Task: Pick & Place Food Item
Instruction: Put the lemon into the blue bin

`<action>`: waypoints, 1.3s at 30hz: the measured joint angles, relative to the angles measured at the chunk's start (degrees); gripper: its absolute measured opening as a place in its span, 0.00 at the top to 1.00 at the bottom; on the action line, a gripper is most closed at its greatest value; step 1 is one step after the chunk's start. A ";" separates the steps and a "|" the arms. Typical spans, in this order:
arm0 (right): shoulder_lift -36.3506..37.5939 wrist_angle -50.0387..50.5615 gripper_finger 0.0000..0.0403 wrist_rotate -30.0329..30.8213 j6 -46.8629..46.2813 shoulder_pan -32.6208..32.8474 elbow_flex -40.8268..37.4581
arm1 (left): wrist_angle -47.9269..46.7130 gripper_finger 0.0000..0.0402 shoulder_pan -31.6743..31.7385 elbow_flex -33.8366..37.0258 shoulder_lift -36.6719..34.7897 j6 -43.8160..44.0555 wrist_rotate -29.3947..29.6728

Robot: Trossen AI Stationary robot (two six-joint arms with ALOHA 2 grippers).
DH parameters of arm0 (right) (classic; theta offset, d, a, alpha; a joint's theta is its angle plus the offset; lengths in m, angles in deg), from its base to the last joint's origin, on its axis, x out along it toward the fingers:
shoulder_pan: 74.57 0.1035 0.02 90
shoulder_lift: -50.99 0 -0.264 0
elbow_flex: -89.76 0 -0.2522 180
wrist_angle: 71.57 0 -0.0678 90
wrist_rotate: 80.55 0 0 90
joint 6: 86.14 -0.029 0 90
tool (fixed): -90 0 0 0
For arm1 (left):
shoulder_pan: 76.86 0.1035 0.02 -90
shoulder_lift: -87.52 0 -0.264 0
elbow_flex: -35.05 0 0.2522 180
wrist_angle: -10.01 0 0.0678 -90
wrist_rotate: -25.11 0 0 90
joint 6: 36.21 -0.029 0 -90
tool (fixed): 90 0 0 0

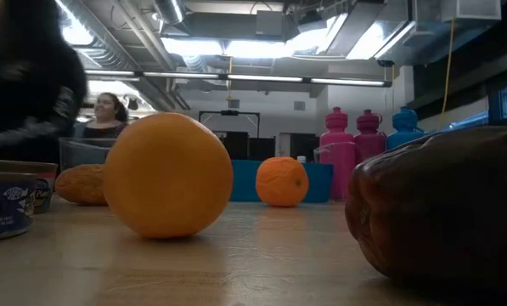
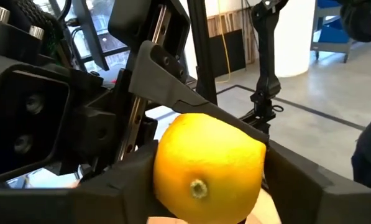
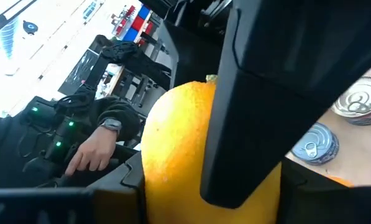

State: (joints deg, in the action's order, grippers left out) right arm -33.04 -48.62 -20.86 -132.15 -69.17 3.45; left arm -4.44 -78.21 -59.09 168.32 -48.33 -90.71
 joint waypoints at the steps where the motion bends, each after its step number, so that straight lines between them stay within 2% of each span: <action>1: 0.00 -0.25 0.55 -0.18 -0.02 0.00 0.00 | 0.04 0.47 0.00 0.00 0.02 -0.11 -0.22; 4: -0.07 -1.60 0.55 -0.26 -0.04 0.04 0.00 | 0.08 0.60 0.00 0.00 0.00 -1.18 -0.50; 10: -0.07 -2.30 0.55 -0.17 0.34 0.02 -0.04 | -0.16 0.60 0.00 -0.07 -0.07 -1.50 -0.47; 12: -0.07 -2.35 0.50 -0.09 0.72 0.00 -0.07 | -0.34 0.60 0.00 -0.09 -0.12 -1.93 -0.22; 16: 0.11 -3.51 0.32 0.06 0.83 -0.12 -0.04 | -1.30 0.60 -0.09 -0.09 -0.27 -1.72 -0.72; 19: 0.17 -4.34 0.22 0.09 0.75 -0.15 -0.04 | -2.02 0.60 -0.15 0.00 -0.18 -1.85 -0.94; 22: 0.17 -4.75 0.19 0.05 0.60 -0.13 -0.04 | -1.67 0.60 -0.13 0.02 -0.18 -1.32 -0.68; 27: 0.17 -4.69 0.20 1.71 -0.45 -0.24 -0.04 | -1.62 0.60 0.03 0.02 -0.46 1.02 1.11; 31: 0.90 -3.96 0.24 5.96 -2.85 -0.92 -0.04 | -3.03 0.60 0.82 0.02 -3.01 6.73 7.88; 35: 4.16 0.52 0.27 16.69 0.07 -0.88 0.09 | -6.48 0.60 2.13 0.02 -7.52 9.19 16.36; 39: 8.86 9.46 0.31 27.11 4.85 -1.31 0.05 | -12.56 0.60 4.34 -0.08 -11.27 10.70 28.36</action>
State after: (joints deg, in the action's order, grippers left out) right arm -24.17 -39.16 6.26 -127.30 -70.47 3.49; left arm -16.99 -73.87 -59.17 157.04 -37.64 -62.35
